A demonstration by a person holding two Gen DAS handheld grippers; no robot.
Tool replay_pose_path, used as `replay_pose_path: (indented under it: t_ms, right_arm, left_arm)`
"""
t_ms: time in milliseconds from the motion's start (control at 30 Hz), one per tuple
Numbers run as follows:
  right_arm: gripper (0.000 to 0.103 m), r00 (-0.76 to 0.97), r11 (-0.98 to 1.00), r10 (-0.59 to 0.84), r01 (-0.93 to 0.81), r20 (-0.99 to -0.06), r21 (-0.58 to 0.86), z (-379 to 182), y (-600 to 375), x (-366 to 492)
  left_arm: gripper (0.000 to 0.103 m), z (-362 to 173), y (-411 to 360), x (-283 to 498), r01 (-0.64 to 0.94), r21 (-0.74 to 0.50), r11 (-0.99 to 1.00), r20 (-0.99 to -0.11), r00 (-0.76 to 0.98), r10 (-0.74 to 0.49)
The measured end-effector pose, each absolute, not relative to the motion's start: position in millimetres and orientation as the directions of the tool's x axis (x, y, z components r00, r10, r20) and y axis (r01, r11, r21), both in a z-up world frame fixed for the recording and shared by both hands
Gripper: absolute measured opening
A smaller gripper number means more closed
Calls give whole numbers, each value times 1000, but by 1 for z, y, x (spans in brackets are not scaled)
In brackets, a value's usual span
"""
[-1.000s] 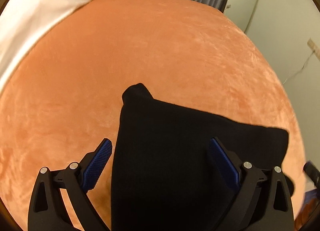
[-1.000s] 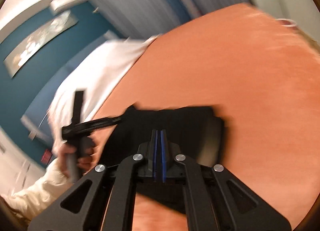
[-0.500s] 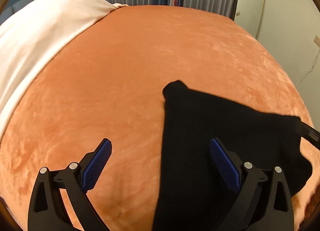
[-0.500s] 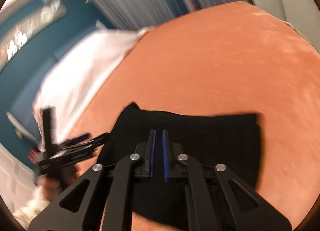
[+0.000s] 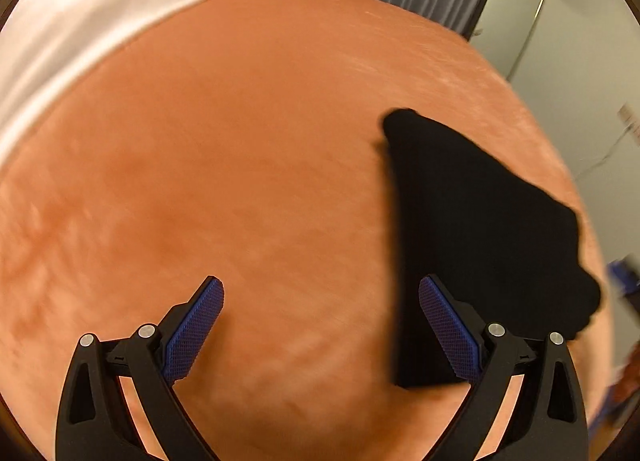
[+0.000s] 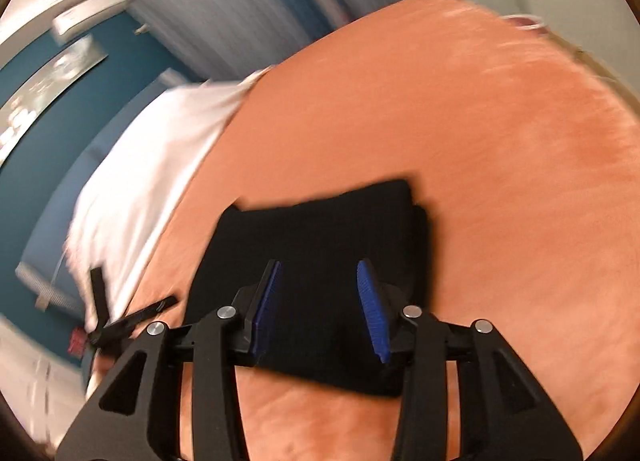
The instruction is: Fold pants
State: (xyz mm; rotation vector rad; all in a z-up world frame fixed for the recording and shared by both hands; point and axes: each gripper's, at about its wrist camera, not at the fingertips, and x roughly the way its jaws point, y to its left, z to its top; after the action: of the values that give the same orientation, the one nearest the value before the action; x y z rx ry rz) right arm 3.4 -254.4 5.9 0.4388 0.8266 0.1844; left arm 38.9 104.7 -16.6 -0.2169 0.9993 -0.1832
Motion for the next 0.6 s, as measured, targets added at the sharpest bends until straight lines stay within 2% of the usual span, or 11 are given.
replay_pose_path:
  t_ms: [33,67,100,167,200,233,300,433,500,600]
  right_arm:
    - [34,640,920,278,38,-716,391,-10,-263,11]
    - [26,631,934,227,75,-742,350,-33,-269,10]
    - [22,660,914,248,84,-709,397,-35,-278,0]
    - [25,678,843,298,143,-672,518,-24,-297,-14]
    - [39,686,842,287,152,-669,517,-16,-300,-20]
    - [62,704,844,281,142,-652,517,-5,-304,-29]
    - [91,719,816,326,114,-614,567,3,-314,-40]
    - [91,650,677,501,117,-572,726,-23,-332,-37]
    - [91,606,610,570,140,-555,780,-44,-335,-29]
    - [92,564,555,637,137,-525,821,-59,-333,-20]
  left_arm:
    - [97,-18,103,36,62,-269,961,-811,523,-261]
    - [97,-20,101,33,70,-262,963,-814,520,-259]
    - [97,-21,98,29,75,-239,968,-820,519,-243]
    - [97,-21,94,24,82,-202,976,-824,524,-215]
    - [97,-18,94,22,91,-191,977,-823,528,-210]
    - [97,-16,96,22,103,-198,975,-822,525,-222]
    - [97,-14,94,25,130,-246,961,-823,495,-278]
    - [97,-32,94,45,132,-401,907,-843,335,-421]
    - [97,-48,96,57,89,-508,857,-825,236,-513]
    - [98,-55,91,66,49,-544,837,-816,199,-542]
